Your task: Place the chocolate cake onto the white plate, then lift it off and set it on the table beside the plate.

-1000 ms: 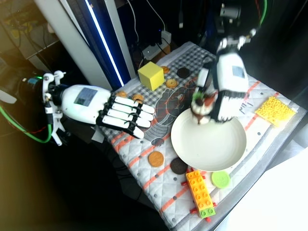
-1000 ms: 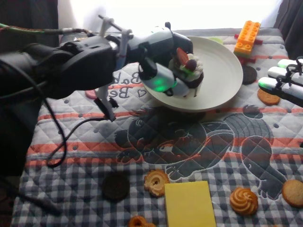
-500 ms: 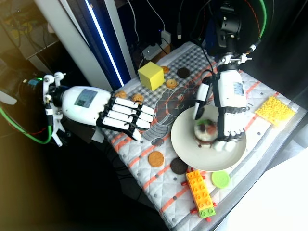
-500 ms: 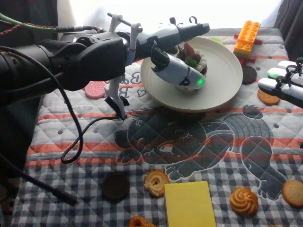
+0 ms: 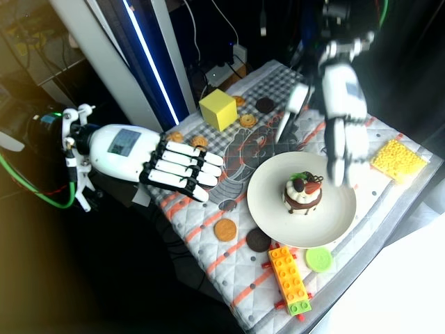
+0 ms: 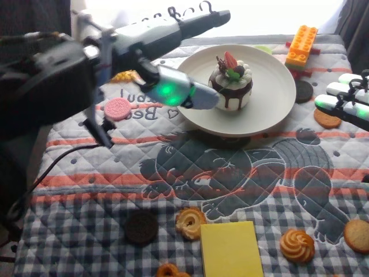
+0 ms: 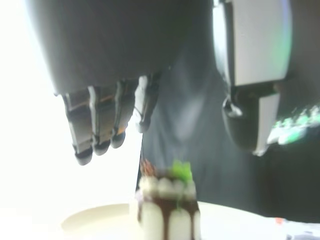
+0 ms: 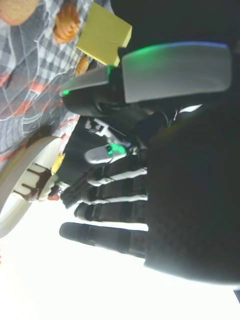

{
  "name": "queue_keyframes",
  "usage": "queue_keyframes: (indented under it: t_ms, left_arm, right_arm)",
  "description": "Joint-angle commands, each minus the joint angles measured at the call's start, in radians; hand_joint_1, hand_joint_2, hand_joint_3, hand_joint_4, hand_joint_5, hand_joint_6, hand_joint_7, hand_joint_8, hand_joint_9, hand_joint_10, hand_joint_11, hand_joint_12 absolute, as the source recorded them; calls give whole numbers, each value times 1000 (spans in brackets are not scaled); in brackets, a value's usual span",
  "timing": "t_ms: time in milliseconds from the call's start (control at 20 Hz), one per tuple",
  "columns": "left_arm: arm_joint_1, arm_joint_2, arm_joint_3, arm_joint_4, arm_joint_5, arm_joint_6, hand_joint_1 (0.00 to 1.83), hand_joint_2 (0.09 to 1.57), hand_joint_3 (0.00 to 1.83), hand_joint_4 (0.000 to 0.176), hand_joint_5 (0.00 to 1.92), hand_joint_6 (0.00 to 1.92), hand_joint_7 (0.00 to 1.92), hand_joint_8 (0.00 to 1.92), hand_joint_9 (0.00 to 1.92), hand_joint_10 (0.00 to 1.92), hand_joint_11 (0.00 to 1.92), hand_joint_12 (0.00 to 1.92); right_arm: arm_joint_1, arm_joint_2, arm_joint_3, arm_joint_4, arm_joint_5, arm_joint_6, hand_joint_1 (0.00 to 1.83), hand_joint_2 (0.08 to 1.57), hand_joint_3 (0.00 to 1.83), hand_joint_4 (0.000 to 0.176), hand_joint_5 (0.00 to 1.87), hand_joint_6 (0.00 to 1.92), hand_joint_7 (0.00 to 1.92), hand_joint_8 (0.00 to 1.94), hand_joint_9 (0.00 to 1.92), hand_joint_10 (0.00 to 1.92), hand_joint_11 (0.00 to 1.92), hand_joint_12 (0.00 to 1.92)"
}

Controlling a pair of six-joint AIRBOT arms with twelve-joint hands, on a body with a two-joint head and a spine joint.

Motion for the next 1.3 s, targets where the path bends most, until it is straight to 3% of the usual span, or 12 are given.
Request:
queue_keyframes:
  t_ms: [0,200,300,350,400,450,650,700,850,1050,1100,1250]
  left_arm:
    - [7,30,-9,36,-169,-55,761,1025,8,176,0,0,0,0,0,0,0,0]
    - [123,154,-83,204,-372,-384,904,1115,36,143,0,0,0,0,0,0,0,0]
    - [180,187,-101,225,-451,-479,967,1124,30,173,0,0,0,0,0,0,0,0]
    - [215,205,-114,228,-488,-513,980,1234,0,175,0,0,0,0,79,42,0,583]
    - [262,225,-132,226,-534,-541,1126,1269,0,86,33,11,40,12,225,117,0,1228]
    - [298,242,-150,221,-574,-554,1209,1261,3,46,88,11,100,10,240,281,0,1385]
    - [476,299,-233,161,-763,-561,1036,1219,0,33,308,21,315,12,205,178,0,958]
    - [525,308,-248,149,-810,-576,1079,1196,0,18,348,18,378,16,307,308,0,1309]
    - [599,312,-264,121,-879,-592,1090,1219,3,8,428,30,411,35,64,1123,9,1608]
    - [617,307,-263,112,-888,-606,1037,1240,0,10,411,31,383,28,154,607,0,1183]
    - [618,306,-263,112,-888,-607,1082,1221,0,0,407,26,349,4,252,242,0,1051]
    - [619,294,-254,119,-876,-624,1075,1220,0,10,433,19,390,9,329,384,0,1272]
  right_arm:
    - [7,8,2,10,123,3,570,1209,3,0,0,0,0,0,3,1,0,738]
    - [15,10,5,13,138,15,662,1209,0,0,0,0,0,0,0,0,0,391]
    - [36,3,14,17,143,20,721,1179,0,0,0,0,0,0,0,0,0,23]
    - [51,-7,25,17,142,31,676,1202,10,0,0,0,0,0,0,0,20,14]
    - [68,-25,46,16,138,46,598,1236,0,8,0,0,0,0,0,0,4,423]
    - [95,-43,63,16,128,53,604,1226,0,28,0,0,0,0,0,0,0,739]
    - [245,-149,154,12,5,53,612,1224,0,39,0,0,0,0,101,61,0,1248]
    - [297,-192,193,12,-47,52,693,1203,0,0,0,0,76,24,188,126,0,1391]
    - [415,-299,287,11,-172,21,665,1206,6,18,0,0,47,2,5,431,0,1457]
    - [523,-391,372,14,-276,-25,845,1177,0,3,0,0,2,0,24,130,0,1142]
    - [537,-417,396,26,-290,-29,875,1133,0,36,0,0,0,0,32,20,0,1038]
    - [580,-487,458,62,-343,-65,823,1130,1,65,0,0,0,0,0,0,0,974]
